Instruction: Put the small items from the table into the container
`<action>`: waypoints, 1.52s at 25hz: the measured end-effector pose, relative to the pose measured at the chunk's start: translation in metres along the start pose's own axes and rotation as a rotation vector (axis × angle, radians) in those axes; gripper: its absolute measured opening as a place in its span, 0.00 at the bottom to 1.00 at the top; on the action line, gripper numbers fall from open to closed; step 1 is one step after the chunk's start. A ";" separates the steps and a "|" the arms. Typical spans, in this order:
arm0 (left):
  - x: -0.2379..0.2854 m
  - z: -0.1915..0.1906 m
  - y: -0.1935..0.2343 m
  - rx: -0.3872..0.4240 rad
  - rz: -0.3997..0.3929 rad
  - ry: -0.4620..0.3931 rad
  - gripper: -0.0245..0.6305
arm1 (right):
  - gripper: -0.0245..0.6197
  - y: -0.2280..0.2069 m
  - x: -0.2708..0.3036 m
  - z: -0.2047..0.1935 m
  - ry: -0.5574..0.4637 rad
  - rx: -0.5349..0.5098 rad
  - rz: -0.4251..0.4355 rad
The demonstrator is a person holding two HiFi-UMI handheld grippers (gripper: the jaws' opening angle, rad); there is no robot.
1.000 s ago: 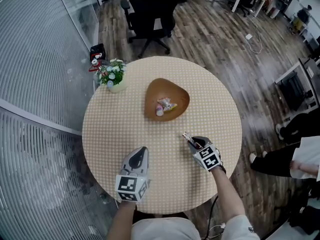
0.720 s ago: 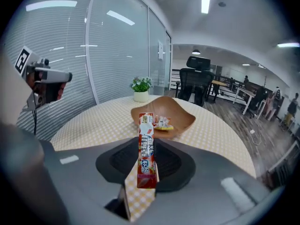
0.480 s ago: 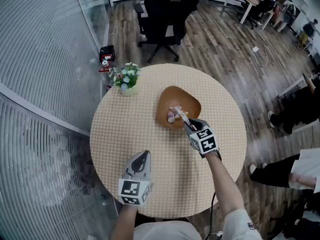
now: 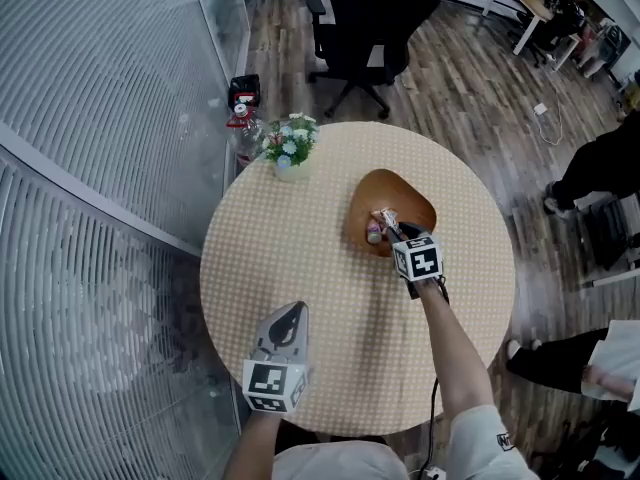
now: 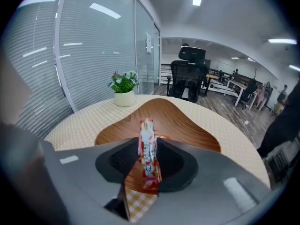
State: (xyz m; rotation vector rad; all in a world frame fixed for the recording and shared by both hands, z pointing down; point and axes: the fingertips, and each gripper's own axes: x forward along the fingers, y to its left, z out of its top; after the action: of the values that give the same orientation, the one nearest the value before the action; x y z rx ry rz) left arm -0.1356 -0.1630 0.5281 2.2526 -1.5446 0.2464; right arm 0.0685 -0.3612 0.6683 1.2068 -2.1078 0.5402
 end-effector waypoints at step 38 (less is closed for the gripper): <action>-0.020 0.011 -0.101 0.077 -0.134 -0.031 0.04 | 0.04 0.080 -0.254 -0.030 -0.433 0.143 0.036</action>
State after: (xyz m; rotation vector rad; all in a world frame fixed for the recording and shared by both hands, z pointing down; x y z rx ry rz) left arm -0.0509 -0.1191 0.4887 2.4189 -1.4138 0.2374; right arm 0.1035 -0.1491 0.5079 1.4744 -2.4886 0.4852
